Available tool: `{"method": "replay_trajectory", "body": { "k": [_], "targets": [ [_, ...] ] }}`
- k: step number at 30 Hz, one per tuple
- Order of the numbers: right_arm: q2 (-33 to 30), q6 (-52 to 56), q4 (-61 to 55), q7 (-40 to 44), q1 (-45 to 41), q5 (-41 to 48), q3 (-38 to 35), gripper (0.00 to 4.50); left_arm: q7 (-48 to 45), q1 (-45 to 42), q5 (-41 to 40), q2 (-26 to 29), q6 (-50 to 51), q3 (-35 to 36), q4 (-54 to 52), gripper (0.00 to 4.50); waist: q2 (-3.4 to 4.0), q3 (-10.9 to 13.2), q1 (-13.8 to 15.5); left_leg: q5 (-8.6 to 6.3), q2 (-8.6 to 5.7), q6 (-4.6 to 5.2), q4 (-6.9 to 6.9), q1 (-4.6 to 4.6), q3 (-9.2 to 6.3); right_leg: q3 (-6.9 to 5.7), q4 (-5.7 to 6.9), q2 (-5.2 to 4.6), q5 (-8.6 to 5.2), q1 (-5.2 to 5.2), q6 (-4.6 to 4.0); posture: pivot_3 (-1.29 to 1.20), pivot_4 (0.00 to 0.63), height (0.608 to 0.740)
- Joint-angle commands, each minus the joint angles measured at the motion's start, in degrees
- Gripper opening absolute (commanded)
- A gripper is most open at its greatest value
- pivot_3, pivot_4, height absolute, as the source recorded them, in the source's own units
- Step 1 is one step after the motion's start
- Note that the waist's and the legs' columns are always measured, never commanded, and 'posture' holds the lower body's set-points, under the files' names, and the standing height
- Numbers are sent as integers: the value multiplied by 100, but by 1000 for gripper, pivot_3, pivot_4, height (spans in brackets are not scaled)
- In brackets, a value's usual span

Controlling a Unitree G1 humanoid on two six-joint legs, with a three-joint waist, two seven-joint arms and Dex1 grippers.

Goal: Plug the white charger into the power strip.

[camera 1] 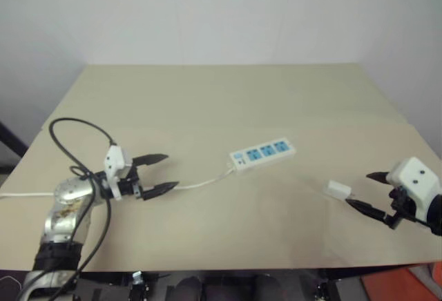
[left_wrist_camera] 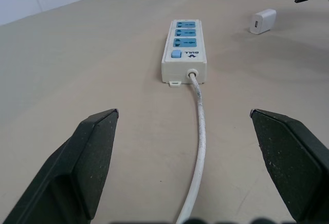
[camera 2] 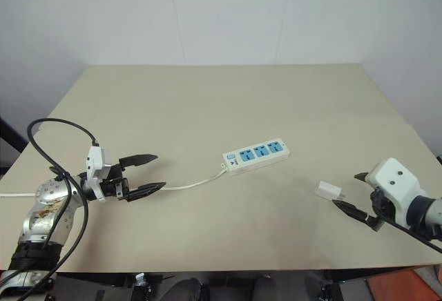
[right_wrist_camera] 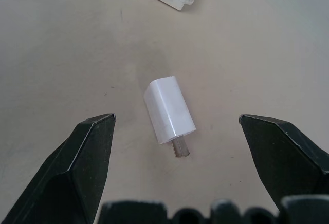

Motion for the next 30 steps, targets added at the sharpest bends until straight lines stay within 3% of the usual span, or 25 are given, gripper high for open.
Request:
{"method": "replay_trajectory", "body": {
  "k": [1, 16, 19, 23, 30],
  "targets": [
    [-2, -136, -125, 9, -7, 10, -63, 4500, -10, -35, -51, 76, -23, 68, -171, 4473, 0, 0, 0, 0, 0, 0, 0, 0, 0, 0, 0, 0, 0, 0, 0, 0, 150, 740],
    [2, -154, -131, -2, -100, 44, 7, 4500, 135, -217, 25, -124, -240, 56, 162, 4473, 0, 0, 3, 0, 0, 0, 0, 1, 0, 0, 1, 0, 0, 0, 0, 0, 150, 740],
    [41, -97, -287, -86, -172, 79, 89, 4500, 148, -779, 242, -562, -740, -132, 968, 4473, -1, -1, 46, 2, -2, -2, 2, 3, 0, -2, 1, 0, 2, 5, -3, 0, 150, 740],
    [260, 154, -799, -321, -277, 236, 220, 4500, 4, -1948, 649, -1458, -1700, -400, 2955, 4473, -7, -4, 101, 6, -15, -8, 8, 2, -2, -11, -1, 1, 7, 13, -6, 0, 150, 740],
    [522, 598, -1542, -765, -341, 364, 513, 4500, -451, -3355, 989, -2214, -2572, -416, 5196, 4473, -17, -3, 12, 5, -13, -5, 17, -29, 5, -13, -5, 4, 9, -10, -4, 0, 150, 740]
  ]
}}
